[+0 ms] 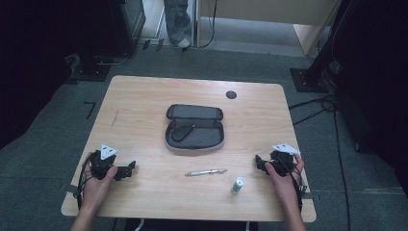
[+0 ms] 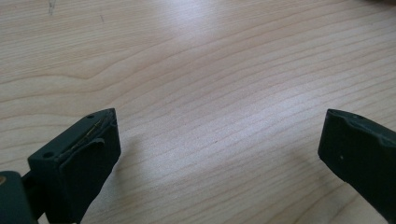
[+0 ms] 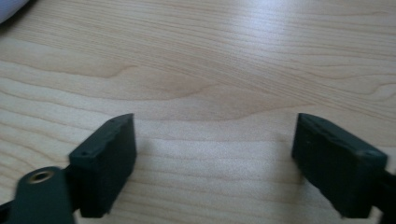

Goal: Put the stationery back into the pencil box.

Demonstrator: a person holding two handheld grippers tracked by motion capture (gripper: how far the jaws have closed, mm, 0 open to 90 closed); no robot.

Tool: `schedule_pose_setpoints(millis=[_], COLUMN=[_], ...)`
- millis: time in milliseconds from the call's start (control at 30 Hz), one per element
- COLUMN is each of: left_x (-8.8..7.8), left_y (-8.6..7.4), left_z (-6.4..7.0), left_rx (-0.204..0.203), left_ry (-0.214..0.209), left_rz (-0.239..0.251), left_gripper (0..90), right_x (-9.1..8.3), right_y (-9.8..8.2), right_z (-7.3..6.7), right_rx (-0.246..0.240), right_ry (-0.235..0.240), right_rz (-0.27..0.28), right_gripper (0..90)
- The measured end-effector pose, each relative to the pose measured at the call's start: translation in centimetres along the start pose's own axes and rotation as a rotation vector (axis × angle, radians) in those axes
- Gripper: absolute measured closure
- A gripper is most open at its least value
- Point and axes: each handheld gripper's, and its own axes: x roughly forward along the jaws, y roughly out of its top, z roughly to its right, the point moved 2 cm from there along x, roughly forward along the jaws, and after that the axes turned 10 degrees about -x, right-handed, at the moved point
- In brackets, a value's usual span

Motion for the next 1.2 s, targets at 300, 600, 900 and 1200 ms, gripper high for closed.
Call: schedule_pose_setpoints(millis=[300, 600, 900, 1200], left_x=[0.3, 0.3, 0.3, 0.3], left_y=[-0.1, -0.1, -0.1, -0.1], left_z=[0.0, 0.0, 0.1, 0.1], left_rx=[0.000, 0.001, 0.004, 0.003], left_ry=[-0.002, -0.002, -0.006, -0.007], left_rz=[-0.029, -0.029, -0.028, -0.028], left_gripper=[0.0, 0.0, 0.0, 0.0], right_x=[-2.1, -5.0, -7.7, -9.1], right_y=[0.4, 1.2, 2.1, 2.6], right_z=[-1.4, -3.3, -4.5, -5.4], right_rx=[-0.053, -0.096, -0.111, -0.131], right_ry=[0.114, 0.234, 0.275, 0.325], right_rz=[0.058, 0.139, 0.207, 0.245], right_gripper=[17.3, 25.1, 26.2, 29.3])
